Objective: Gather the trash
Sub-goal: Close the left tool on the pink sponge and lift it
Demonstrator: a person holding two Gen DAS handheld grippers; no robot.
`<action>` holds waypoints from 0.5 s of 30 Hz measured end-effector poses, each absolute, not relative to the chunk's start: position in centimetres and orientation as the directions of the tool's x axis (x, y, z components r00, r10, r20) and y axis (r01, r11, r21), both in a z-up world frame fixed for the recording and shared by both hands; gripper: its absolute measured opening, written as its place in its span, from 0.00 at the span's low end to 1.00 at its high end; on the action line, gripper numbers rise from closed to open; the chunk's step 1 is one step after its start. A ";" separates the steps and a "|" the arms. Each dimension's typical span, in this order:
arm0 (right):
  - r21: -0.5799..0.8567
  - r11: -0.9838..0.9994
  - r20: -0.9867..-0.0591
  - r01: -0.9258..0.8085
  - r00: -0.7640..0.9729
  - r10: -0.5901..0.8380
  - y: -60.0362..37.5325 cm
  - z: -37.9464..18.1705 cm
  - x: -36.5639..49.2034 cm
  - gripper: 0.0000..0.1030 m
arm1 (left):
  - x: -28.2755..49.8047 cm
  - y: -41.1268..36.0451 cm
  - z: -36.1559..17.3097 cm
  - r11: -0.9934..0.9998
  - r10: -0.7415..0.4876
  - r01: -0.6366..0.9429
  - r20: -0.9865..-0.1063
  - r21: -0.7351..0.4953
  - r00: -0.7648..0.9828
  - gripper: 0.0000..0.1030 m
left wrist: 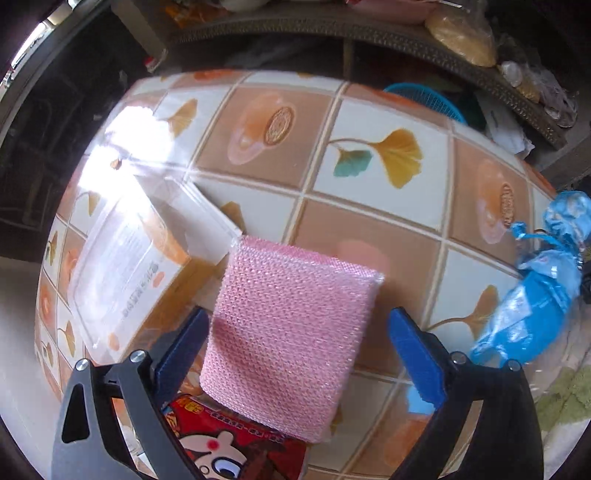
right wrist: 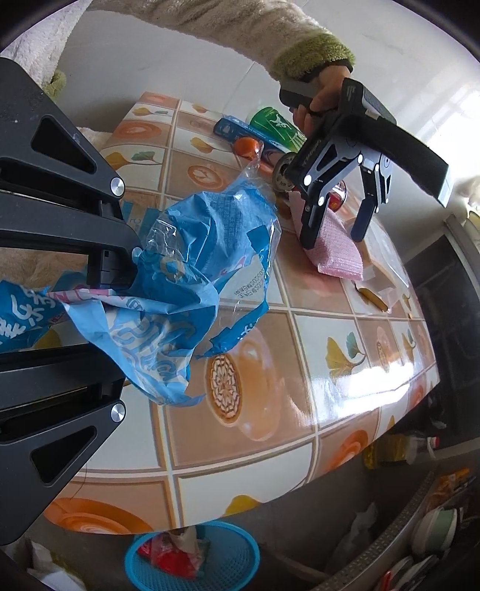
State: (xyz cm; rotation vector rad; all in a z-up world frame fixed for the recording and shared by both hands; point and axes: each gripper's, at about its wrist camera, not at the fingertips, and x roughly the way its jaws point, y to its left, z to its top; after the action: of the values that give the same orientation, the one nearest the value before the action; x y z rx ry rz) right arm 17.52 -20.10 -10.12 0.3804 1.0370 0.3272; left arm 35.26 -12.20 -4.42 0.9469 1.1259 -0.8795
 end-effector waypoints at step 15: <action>0.448 0.893 -0.765 -0.049 0.495 0.411 -22.0 -9.7 15.7 0.04 | 35.5 -14.9 -4.9 0.445 -0.070 0.886 -0.982 0.127 0.176 0.91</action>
State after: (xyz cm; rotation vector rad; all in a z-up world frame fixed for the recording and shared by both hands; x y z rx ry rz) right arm 15.73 -21.96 -9.70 0.3958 1.0209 0.2877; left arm 35.46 -14.88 -4.90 0.8678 1.2005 -0.8140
